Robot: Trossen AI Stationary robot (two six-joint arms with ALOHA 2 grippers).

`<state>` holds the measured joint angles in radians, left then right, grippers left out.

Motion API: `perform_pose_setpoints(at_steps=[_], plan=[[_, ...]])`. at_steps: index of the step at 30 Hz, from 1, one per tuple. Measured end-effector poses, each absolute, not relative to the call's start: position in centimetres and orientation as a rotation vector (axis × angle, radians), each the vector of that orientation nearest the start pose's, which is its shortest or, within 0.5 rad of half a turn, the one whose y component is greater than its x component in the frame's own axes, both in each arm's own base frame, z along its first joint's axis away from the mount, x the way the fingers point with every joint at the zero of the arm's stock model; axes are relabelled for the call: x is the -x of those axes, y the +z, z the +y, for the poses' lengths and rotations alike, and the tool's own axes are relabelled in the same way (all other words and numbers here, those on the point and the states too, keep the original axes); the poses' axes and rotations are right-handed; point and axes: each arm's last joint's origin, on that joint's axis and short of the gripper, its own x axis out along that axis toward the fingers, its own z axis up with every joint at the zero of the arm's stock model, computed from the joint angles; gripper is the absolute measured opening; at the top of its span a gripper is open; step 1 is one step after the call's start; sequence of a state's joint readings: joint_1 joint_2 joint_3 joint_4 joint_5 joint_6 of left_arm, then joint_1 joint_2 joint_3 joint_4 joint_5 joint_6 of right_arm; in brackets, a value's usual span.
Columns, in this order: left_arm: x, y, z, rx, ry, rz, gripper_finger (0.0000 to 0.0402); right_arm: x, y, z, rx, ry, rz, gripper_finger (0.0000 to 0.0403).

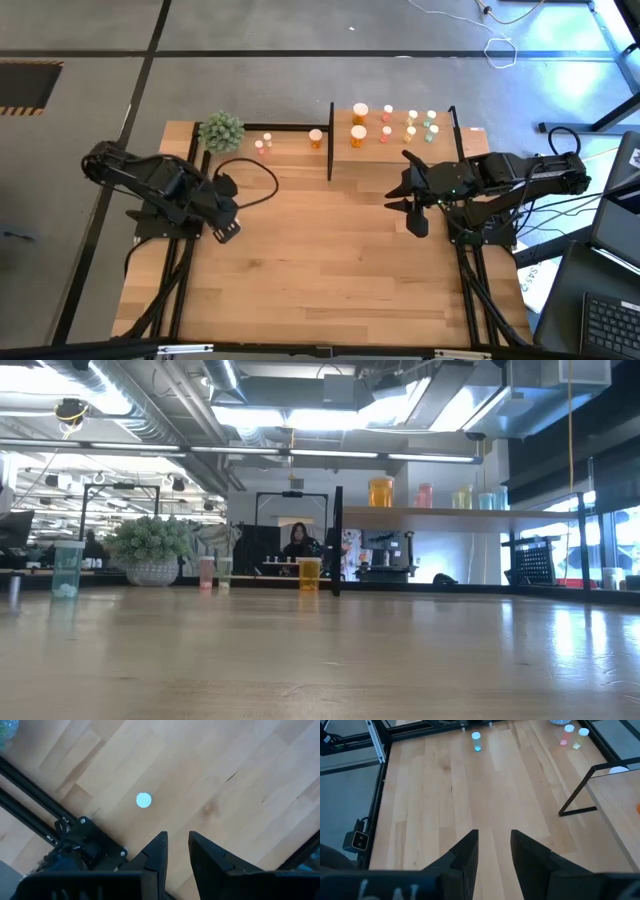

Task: Pick and place medicine bottles onto shelf by color
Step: Put the blue pill bottle on the shelf aligned with the other blue pill bottles

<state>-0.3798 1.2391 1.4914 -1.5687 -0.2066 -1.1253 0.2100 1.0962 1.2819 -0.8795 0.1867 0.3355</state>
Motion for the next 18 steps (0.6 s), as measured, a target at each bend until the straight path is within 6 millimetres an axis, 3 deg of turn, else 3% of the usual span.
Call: perform_pose_setpoints(at_steps=[18], plan=[[-17.83, 37.71, -6.51, 0.622, 0.546, 1.145, 0.0076, -19.97, 38.10, 3.71, -0.183, -0.091, 0.675, 0.0116]])
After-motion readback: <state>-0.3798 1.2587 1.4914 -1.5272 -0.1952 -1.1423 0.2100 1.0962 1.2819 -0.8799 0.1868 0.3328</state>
